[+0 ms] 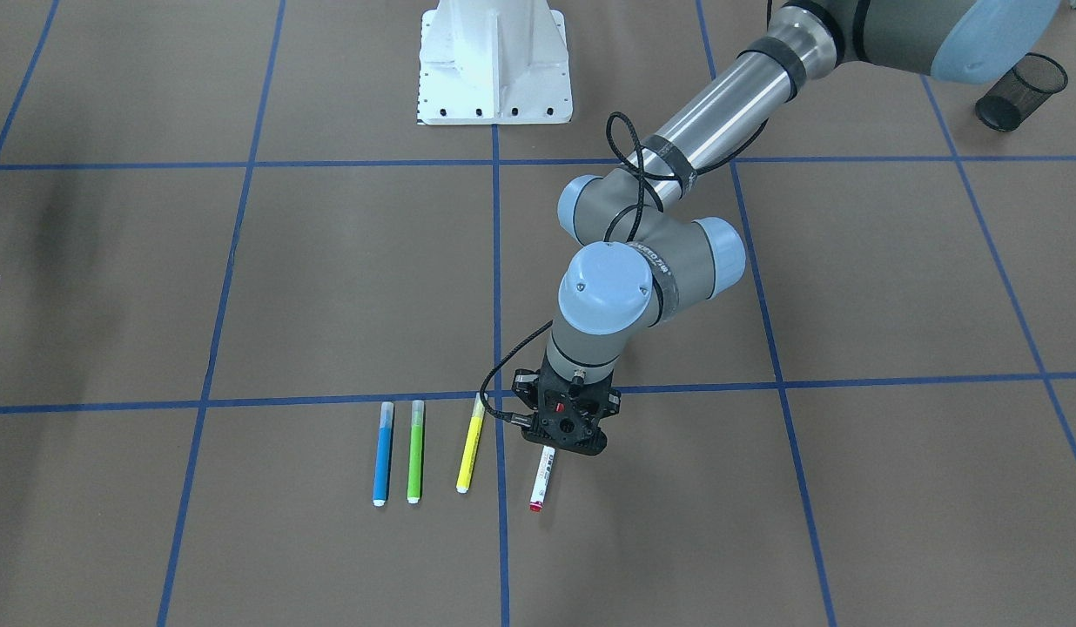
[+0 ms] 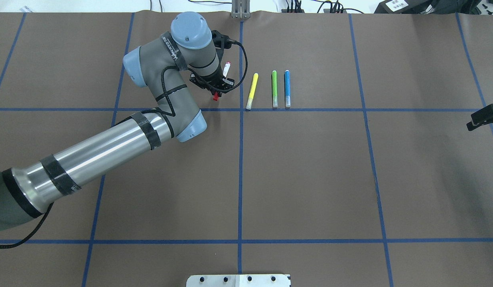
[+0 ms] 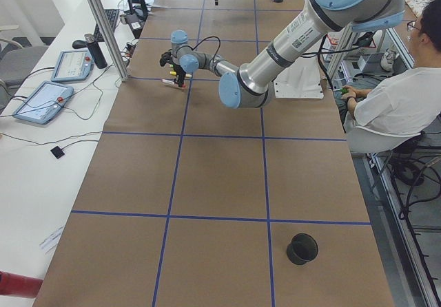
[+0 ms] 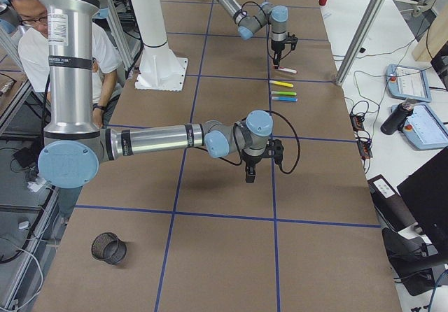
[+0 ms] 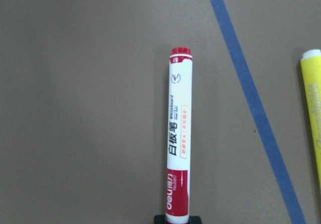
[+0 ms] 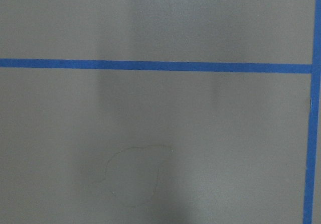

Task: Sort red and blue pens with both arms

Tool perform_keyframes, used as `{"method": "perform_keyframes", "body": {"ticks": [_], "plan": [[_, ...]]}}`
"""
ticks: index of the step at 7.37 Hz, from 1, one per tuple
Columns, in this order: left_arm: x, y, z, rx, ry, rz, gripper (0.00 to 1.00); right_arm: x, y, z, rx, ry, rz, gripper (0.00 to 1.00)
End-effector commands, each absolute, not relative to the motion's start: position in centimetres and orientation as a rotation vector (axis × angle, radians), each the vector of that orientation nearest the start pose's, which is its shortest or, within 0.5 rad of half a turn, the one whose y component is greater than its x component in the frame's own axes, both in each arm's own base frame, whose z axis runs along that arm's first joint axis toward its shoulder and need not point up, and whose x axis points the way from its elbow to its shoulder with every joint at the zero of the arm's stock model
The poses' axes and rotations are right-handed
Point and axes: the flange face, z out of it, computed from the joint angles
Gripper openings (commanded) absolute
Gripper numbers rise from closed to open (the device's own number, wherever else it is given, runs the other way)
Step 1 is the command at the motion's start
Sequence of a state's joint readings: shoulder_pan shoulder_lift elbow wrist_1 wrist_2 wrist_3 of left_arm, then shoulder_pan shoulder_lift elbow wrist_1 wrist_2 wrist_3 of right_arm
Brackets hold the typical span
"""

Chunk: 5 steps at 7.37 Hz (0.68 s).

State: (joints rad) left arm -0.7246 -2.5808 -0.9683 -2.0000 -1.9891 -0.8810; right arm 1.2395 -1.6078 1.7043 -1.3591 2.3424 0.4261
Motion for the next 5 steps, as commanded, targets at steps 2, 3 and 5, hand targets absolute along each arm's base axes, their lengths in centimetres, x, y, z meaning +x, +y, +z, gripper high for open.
{"method": "perform_keyframes", "body": {"ticks": [2,3,5], "plan": [[53.5,-60.2,24.3,0.167,0.973,0.062,0.00,-9.9,-48.5,58.7,-0.010,-0.819,-0.031,1.00],[50.9,-59.0,26.5,0.135,0.990,0.024,0.00,-9.9,-48.5,58.7,-0.011,-0.819,-0.029,1.00],[43.8,-59.1,31.7,0.017,1.033,0.002,0.00,-9.9,-48.5,58.6,-0.010,-0.819,-0.030,1.00]]}}
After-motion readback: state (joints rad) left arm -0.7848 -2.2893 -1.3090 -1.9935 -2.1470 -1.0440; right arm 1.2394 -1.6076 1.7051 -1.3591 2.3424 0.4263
